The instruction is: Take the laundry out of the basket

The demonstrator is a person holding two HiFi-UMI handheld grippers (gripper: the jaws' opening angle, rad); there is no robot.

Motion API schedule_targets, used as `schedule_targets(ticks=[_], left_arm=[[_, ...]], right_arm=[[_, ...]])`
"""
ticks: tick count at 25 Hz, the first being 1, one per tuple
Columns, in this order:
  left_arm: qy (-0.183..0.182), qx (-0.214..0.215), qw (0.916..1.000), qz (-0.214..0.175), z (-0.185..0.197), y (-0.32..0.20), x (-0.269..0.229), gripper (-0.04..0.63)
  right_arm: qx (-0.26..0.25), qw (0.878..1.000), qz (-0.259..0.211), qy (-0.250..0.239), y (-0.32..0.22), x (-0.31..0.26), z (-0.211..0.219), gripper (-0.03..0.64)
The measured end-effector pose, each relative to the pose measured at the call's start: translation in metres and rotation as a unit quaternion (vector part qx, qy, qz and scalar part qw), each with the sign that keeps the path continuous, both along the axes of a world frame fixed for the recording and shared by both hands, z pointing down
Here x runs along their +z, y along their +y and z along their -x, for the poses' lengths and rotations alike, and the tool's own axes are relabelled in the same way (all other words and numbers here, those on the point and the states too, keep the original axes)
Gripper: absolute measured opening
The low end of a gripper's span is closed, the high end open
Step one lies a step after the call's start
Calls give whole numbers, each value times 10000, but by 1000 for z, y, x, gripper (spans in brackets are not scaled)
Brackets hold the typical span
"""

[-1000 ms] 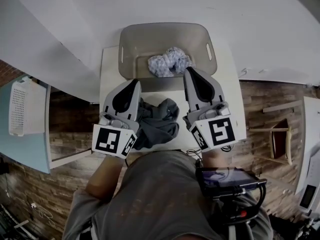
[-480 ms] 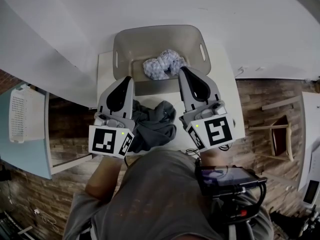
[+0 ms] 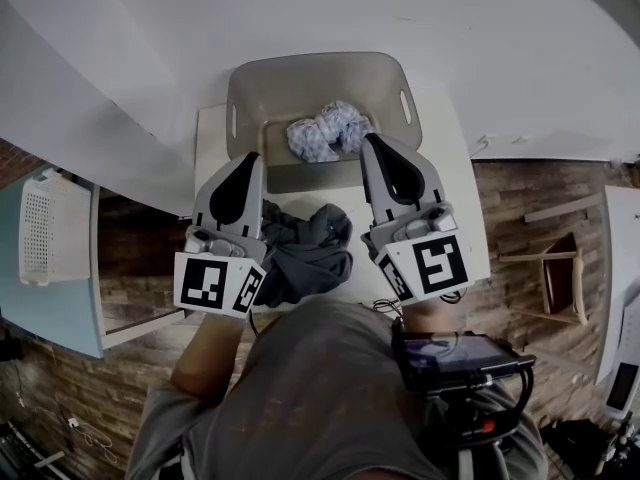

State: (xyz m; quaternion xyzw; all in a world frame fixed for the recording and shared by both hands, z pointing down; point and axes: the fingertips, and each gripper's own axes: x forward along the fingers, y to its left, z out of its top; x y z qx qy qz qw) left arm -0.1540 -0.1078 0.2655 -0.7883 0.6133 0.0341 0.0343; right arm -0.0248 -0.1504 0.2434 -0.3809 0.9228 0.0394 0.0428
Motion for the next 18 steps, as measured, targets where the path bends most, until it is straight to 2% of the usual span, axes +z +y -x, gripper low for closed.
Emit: schedule_targets(ticks=[11,18], left_arm=[[90,-78,9999,6,-1,-4,-9,9],[188,-124,9997,-119,5,-15,-27,9]], right_arm=[[78,10000,-35,5,-12,-5,-9,8],[146,9996,-243,83,-33,-25,-13,8]])
